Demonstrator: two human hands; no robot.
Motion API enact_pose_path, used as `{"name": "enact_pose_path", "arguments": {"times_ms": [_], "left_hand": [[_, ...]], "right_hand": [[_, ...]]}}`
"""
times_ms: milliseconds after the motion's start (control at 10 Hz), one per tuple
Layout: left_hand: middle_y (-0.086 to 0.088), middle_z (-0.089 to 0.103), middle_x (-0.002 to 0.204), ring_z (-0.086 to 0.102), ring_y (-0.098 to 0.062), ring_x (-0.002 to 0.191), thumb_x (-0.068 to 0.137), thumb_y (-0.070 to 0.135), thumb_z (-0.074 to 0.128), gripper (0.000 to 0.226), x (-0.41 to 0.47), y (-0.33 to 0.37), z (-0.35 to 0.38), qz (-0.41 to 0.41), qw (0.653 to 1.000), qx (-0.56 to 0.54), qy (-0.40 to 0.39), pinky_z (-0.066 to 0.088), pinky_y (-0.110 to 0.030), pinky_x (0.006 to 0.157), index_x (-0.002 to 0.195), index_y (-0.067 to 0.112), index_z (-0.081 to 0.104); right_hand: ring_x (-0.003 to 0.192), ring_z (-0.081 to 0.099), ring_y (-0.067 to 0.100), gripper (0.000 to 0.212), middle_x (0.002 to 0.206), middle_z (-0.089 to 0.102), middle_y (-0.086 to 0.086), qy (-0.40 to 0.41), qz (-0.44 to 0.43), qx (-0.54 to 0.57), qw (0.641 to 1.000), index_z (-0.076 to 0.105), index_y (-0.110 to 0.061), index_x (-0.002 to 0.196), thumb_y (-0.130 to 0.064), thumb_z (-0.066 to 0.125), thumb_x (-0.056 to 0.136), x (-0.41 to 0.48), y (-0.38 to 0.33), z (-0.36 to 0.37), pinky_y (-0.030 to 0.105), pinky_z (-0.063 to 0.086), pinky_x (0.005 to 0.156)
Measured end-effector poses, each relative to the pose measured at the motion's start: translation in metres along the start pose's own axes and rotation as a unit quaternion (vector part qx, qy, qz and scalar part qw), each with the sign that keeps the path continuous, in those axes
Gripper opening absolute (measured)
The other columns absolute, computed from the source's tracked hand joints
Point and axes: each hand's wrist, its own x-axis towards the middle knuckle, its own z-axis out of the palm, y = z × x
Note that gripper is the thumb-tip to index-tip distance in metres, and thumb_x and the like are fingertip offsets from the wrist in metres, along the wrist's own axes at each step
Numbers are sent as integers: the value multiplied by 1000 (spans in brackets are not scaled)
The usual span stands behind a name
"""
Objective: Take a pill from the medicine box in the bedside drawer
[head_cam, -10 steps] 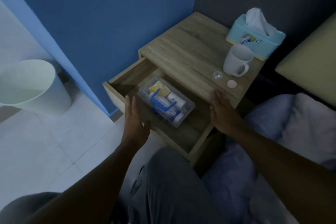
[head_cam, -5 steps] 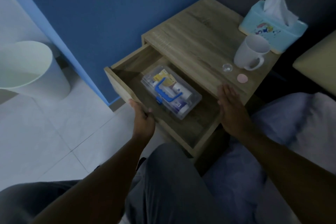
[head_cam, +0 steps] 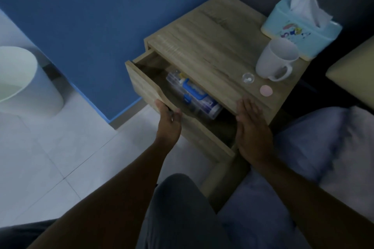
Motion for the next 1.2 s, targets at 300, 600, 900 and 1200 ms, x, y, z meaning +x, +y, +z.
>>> {"name": "enact_pose_path", "arguments": {"times_ms": [300, 600, 900, 1200], "left_hand": [[-4, 17, 163, 24, -27, 147, 99, 42, 43, 81, 40, 7, 36, -2, 1000, -13, -11, 30, -38, 112, 154, 26, -14], [-2, 2, 166, 7, -24, 152, 100, 41, 40, 85, 65, 19, 65, 14, 1000, -11, -5, 15, -43, 123, 151, 22, -26], [-8, 18, 160, 22, -26, 147, 101, 35, 42, 80, 75, 31, 62, -11, 999, 43, -28, 23, -30, 111, 152, 13, -15], [-12, 19, 163, 22, -29, 149, 101, 25, 44, 67, 20, 59, 12, -1, 960, 279, -41, 26, -41, 116, 156, 14, 7]], "right_hand": [[144, 37, 25, 49, 152, 43, 11, 37, 16, 16, 999, 46, -7, 145, -21, 37, 99, 0, -3, 3, 45, 32, 118], [142, 41, 23, 49, 150, 46, 12, 42, 7, 14, 999, 48, -5, 143, -26, 32, 101, 1, -2, 2, 45, 35, 116], [141, 42, 24, 51, 149, 47, 13, 45, 6, 11, 999, 49, -4, 142, -26, 30, 100, 2, -3, 1, 45, 35, 116], [140, 42, 33, 45, 149, 47, 18, -8, 40, 53, 998, 50, -1, 141, -12, 43, 97, 5, -12, -15, 46, 32, 117]]}}
